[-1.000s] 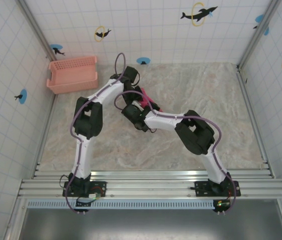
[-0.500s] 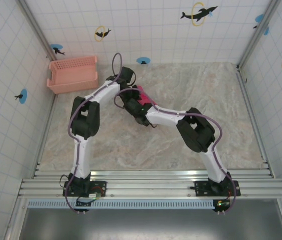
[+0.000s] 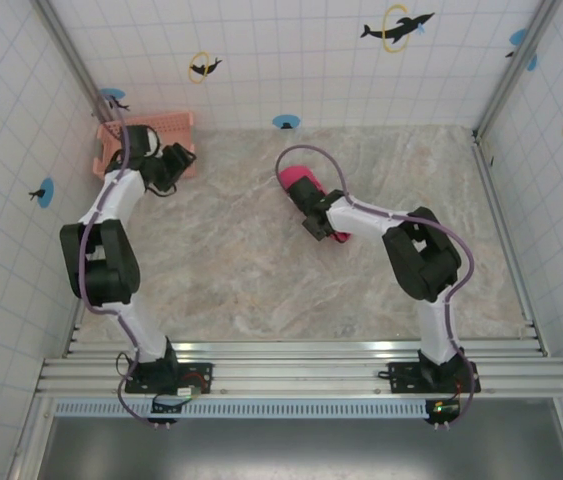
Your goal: Roll up the long pants
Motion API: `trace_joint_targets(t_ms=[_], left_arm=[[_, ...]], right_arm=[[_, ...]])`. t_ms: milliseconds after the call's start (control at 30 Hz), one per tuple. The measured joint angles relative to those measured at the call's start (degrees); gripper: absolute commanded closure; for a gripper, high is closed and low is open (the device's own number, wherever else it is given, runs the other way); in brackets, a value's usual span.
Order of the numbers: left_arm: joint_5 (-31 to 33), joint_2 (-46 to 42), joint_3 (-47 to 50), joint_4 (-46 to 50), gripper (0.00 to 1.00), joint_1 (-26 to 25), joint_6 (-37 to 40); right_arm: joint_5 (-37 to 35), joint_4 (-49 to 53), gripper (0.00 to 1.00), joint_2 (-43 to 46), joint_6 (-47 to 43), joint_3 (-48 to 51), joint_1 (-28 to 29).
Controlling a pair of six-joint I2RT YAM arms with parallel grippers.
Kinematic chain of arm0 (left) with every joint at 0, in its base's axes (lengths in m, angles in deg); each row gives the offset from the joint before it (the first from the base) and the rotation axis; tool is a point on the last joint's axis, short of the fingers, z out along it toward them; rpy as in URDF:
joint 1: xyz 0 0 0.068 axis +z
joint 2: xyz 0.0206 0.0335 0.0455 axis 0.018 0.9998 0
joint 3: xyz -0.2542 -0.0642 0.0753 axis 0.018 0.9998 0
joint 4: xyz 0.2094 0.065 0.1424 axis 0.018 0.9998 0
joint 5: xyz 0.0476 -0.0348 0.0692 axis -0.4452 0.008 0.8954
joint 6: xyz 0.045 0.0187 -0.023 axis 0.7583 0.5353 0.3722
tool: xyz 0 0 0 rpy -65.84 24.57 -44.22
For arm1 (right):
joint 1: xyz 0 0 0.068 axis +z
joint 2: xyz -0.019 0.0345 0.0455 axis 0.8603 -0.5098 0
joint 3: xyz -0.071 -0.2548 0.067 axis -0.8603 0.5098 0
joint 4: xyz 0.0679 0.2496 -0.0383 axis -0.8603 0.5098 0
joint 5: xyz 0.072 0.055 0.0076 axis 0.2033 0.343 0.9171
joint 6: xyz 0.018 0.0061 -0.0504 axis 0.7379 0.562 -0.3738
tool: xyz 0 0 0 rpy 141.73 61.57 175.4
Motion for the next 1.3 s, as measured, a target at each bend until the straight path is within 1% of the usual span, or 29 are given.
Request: trace_joint_targets(t_ms=[100, 167, 367, 467, 667, 767, 833, 1033, 1167, 1300], left_arm=[[0.57, 2.91, -6.78, 0.72, 0.23, 0.74, 1.05], [1.20, 7.04, -15.02, 1.64, 0.23, 0.68, 1.31], [7.50, 25.09, -44.78, 11.26, 0.24, 0.46, 3.72], [11.17, 33.09, -53.44, 15.87, 0.24, 0.46, 5.11], [15.98, 41.44, -54.53, 21.51, 0.26, 0.35, 7.23], [17.77, 42.82, -54.58, 23.80, 0.26, -0.39, 8.94], [18.62, 43.30, -54.58, 25.22, 0.29, -1.57, 10.36], [18.82, 44.11, -54.42, 28.44, 0.31, -6.80, 14.23], [19.06, 42.71, -49.33, 27.80, 0.32, -10.88, 17.14], [17.59, 37.38, -40.24, 25.90, 0.32, -15.65, 17.77]], right_arm=[[-0.59, 3.13, 1.00, 2.14, 1.25, 1.20, -0.96], [-0.66, 5.51, 1.00, 3.74, 1.77, 1.79, -0.98], [0.31, 10.95, 1.00, 8.07, 2.27, 2.45, -0.61], [0.87, 12.39, 1.00, 10.93, 2.56, 3.56, -0.35], [1.46, 14.23, 1.00, 17.09, 3.17, 6.12, 0.00], [1.40, 14.91, 1.00, 18.56, 3.50, 6.93, 0.02], [1.40, 15.13, 1.00, 18.69, 3.74, 7.15, 0.02], [1.42, 15.17, 1.00, 18.69, 4.46, 8.59, 0.02], [1.40, 15.15, 1.00, 19.06, 4.94, 9.66, 0.02], [1.16, 15.23, 1.00, 20.87, 5.64, 10.95, -0.28]])
